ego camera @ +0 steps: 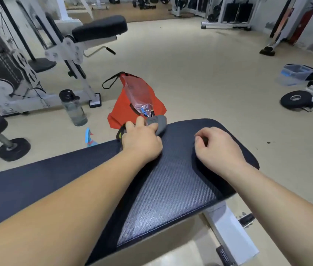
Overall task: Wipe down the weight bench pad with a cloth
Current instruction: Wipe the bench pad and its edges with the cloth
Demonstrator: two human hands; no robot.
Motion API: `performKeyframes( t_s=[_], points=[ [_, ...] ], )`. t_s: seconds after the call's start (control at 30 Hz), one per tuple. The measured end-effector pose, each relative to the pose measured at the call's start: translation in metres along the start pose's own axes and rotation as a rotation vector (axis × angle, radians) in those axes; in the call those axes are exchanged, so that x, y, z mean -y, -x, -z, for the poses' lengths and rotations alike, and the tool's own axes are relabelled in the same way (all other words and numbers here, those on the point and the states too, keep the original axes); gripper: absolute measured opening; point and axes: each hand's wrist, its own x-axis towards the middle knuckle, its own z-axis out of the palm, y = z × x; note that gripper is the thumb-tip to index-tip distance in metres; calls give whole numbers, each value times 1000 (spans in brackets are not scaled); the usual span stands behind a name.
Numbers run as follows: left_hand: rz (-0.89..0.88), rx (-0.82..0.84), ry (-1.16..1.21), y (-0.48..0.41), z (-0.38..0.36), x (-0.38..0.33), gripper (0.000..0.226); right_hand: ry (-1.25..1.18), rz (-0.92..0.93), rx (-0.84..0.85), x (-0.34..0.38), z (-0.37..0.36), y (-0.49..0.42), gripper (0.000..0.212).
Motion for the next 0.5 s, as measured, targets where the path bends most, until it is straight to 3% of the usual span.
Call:
performKeyframes(
  t_s=[0.07,0.17,0.23,0.3,0.4,0.5],
  points=[
    [-116,-35,34,25,-1,-15,36,-23,-16,-59,6,1,-4,28],
    [-425,-20,79,87,3,-13,45,-55,9,-113,25,0,-5,27],
    [-619,35,104,126,10,2,49,-61,45,-62,47,-5,-2,25],
    [-686,55,101,143,18,32,50,-71,117,18,76,-15,3,25],
    [-522,50,71,145,34,92,48,-93,244,147,127,-34,16,34],
    [-161,-4,42,143,49,165,50,-133,323,265,169,-50,30,30]
  ],
)
